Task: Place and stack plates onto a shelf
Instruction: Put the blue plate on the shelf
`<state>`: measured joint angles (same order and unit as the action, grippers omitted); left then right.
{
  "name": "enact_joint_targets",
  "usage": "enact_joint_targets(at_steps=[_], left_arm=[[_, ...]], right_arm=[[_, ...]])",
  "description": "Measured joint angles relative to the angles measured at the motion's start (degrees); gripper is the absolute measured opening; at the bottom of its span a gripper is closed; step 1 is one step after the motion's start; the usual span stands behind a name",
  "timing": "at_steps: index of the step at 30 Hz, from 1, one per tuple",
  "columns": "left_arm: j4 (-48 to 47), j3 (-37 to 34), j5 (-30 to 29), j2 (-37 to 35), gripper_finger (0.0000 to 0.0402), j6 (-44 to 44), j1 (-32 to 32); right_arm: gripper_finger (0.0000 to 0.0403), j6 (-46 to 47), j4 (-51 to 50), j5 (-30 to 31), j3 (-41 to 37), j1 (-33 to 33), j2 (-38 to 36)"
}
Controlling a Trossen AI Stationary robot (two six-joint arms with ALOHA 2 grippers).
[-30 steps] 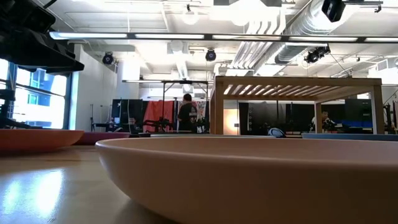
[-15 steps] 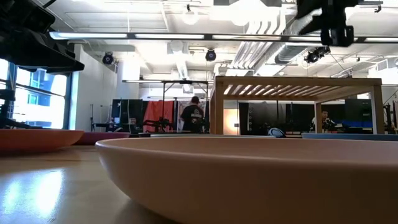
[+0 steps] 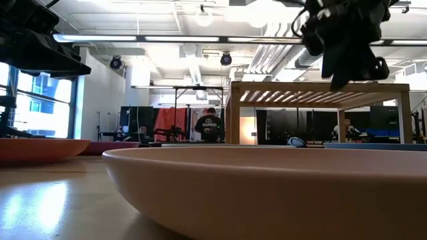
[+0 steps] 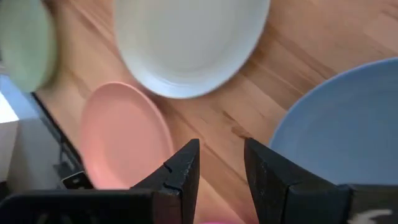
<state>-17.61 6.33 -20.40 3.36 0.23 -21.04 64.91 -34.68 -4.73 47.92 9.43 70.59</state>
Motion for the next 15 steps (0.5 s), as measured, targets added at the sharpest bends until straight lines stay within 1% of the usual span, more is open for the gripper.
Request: enact_joint_targets(at_steps=[7, 15], left_arm=[[0.0, 0.0, 0.0, 0.0, 0.0102, 0.0, 0.0], [-0.1, 0.0, 0.0, 0.0, 0.0102, 0.0, 0.0]], right_arm=[[0.0108, 2.2, -0.7, 0.0, 0.0, 0.5, 5.7], [0.0108, 4.3, -2.4, 0.0, 0.0, 3.0, 11.8]])
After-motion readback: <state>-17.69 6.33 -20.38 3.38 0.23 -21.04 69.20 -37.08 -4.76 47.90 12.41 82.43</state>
